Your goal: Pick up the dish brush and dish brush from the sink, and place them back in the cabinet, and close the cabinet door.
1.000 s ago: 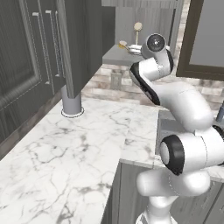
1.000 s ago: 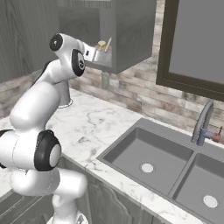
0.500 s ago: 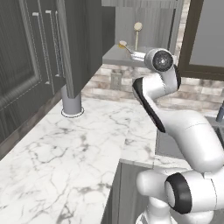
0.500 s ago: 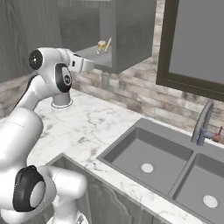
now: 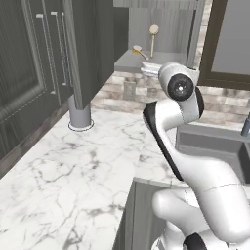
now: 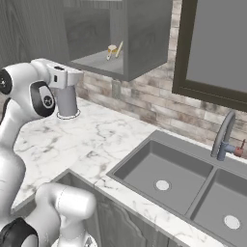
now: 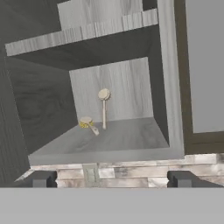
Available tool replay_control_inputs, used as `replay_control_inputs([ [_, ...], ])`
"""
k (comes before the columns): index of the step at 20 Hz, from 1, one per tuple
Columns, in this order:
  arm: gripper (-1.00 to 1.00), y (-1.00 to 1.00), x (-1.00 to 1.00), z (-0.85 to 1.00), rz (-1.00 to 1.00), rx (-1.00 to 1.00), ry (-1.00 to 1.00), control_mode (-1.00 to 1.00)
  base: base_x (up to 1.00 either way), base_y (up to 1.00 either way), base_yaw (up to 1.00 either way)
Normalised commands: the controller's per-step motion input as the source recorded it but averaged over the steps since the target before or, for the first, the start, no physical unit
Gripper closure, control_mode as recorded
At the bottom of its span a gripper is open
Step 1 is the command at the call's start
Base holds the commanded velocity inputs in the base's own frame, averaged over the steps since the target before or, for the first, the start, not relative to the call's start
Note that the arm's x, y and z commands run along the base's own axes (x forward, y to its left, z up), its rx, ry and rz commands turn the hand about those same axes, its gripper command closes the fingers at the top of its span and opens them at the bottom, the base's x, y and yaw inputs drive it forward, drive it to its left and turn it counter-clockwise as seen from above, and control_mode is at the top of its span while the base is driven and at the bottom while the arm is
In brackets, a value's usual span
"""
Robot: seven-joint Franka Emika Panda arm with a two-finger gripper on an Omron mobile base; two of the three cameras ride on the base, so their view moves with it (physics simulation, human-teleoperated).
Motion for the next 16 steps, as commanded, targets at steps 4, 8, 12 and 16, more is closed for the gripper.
replay_control_inputs([
  [4,-1.0,0.34,-0.62,0.07,0.04,-0.03,-0.08,-1.0,0.0,0.0,0.0],
  [8,-1.0,0.32,-0.51,0.02,0.06,-0.03,-0.08,-1.0,0.0,0.0,0.0],
  [12,-1.0,0.28,-0.54,0.04,0.06,-0.02,-0.07,-1.0,0.0,0.0,0.0],
  [16,-1.0,0.22,-0.55,0.11,0.06,-0.01,-0.05,-1.0,0.0,0.0,0.0],
])
